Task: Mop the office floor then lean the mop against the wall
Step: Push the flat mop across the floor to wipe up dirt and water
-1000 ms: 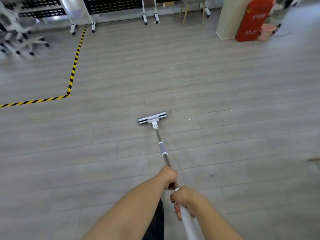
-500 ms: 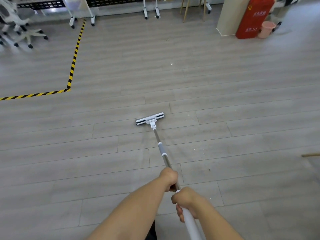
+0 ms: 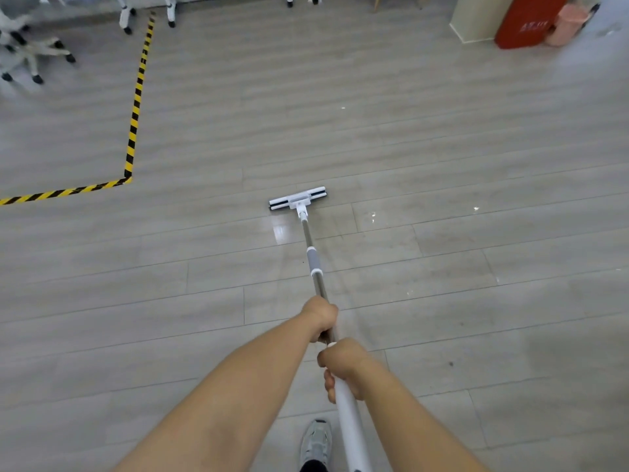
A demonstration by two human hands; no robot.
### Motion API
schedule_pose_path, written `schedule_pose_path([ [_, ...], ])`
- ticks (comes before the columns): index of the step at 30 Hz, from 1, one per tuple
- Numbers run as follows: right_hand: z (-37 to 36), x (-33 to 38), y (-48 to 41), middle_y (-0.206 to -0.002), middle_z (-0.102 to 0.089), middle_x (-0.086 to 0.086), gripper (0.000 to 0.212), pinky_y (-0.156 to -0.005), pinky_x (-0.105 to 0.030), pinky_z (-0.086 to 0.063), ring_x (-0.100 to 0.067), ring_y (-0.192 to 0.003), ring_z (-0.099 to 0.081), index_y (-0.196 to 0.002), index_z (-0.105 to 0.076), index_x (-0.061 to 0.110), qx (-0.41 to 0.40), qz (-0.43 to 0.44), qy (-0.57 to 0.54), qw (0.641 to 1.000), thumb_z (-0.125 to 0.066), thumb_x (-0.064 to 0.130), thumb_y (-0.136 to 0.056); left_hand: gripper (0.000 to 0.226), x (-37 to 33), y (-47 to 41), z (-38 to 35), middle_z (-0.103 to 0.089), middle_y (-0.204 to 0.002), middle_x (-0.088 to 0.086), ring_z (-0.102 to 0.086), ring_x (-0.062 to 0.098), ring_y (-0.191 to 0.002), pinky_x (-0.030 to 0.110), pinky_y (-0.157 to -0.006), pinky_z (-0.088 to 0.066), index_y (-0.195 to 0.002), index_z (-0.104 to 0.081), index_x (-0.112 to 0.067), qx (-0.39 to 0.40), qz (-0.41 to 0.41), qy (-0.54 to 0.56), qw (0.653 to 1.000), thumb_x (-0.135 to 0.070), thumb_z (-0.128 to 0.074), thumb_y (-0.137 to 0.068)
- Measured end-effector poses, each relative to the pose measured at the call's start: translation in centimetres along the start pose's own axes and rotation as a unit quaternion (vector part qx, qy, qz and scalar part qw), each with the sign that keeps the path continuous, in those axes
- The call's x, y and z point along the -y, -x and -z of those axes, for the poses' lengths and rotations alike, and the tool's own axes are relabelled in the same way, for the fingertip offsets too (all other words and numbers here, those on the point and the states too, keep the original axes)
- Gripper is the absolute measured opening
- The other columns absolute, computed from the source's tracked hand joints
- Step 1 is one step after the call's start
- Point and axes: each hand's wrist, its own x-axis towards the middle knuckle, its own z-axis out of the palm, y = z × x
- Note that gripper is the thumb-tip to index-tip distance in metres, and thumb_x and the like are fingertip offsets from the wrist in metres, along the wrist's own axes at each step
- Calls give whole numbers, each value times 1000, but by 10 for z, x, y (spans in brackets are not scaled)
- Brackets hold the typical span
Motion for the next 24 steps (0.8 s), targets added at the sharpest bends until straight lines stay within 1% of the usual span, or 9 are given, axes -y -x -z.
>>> schedule_pose_path([
  [2, -5, 22, -17, -43, -48, -7, 42, -47, -29, -46, -20, -34, -46, -129, -47, 3, -1, 10, 3, 1000, -43, -3, -88, 21, -15, -17, 16, -64, -87, 18, -63, 34, -69, 32, -48, -49, -109, -55, 1, 6, -4, 7, 1000, -14, -47, -97],
  [5, -6, 30, -28, -42, -49, -7, 47, -46, -29, -46, -21, -35, -46, -134, -44, 4, -3, 18, 12, 1000, -42, -3, -88, 15, -23, -23, 22, -63, -83, 17, -62, 29, -60, 29, -45, -49, -100, -54, -2, 10, -7, 6, 1000, -13, -45, -99],
  [7, -3, 21, -23, -43, -49, -8, 40, -46, -29, -45, -22, -37, -47, -126, -47, 3, -11, 21, 13, 1000, -42, -2, -87, 15, -19, -22, 15, -62, -84, 17, -62, 29, -62, 30, -47, -49, -104, -53, -2, 25, -3, 9, 1000, -13, -43, -99],
  [9, 2, 6, -15, -44, -50, -10, 28, -49, -30, -45, -23, -39, -48, -111, -50, 1, -26, 31, 15, 999, -45, -1, -83, 15, -11, -18, 3, -61, -82, 16, -61, 30, -63, 33, -51, -51, -104, -51, -2, 41, 2, 20, 999, -11, -41, -98],
  [11, 8, -10, -7, -45, -52, -12, 16, -52, -32, -45, -24, -41, -49, -96, -51, 1, -44, 37, 27, 998, -46, 0, -80, 11, -3, -11, -12, -60, -80, 16, -60, 31, -64, 36, -58, -54, -97, -50, -4, 54, 6, 28, 998, -9, -40, -97],
  [13, 18, -32, 2, -45, -53, -13, 13, -54, -33, -44, -25, -42, -49, -92, -51, 1, -55, 39, 35, 997, -46, 0, -80, 12, 6, 3, -30, -59, -79, 16, -60, 32, -66, 37, -60, -53, -90, -48, -5, 60, 2, 27, 998, -8, -39, -97],
  [17, 39, -93, 25, -49, -57, -16, 29, -61, -35, -46, -25, -41, -50, -107, -51, -5, -51, 29, 82, 995, -48, 4, -80, 16, 41, 38, -78, -62, -82, 17, -63, 33, -67, 32, -48, -51, -100, -52, -3, 77, -6, 4, 997, -9, -38, -95],
  [20, 46, -154, 48, -51, -59, -14, 37, -61, -36, -50, -26, -45, -53, -118, -49, -1, -54, 12, 86, 995, -47, 3, -81, 18, 81, 79, -115, -62, -83, 17, -63, 31, -68, 31, -48, -51, -104, -53, -3, 78, -3, -9, 997, -8, -38, -96],
  [24, 54, -250, 84, -54, -61, -12, 47, -68, -36, -51, -26, -58, -57, -129, -46, -1, -48, -7, 129, 990, -45, 5, -82, 26, 145, 146, -166, -60, -83, 15, -62, 27, -66, 31, -47, -49, -119, -51, -2, 85, 3, -38, 996, -10, -37, -98],
])
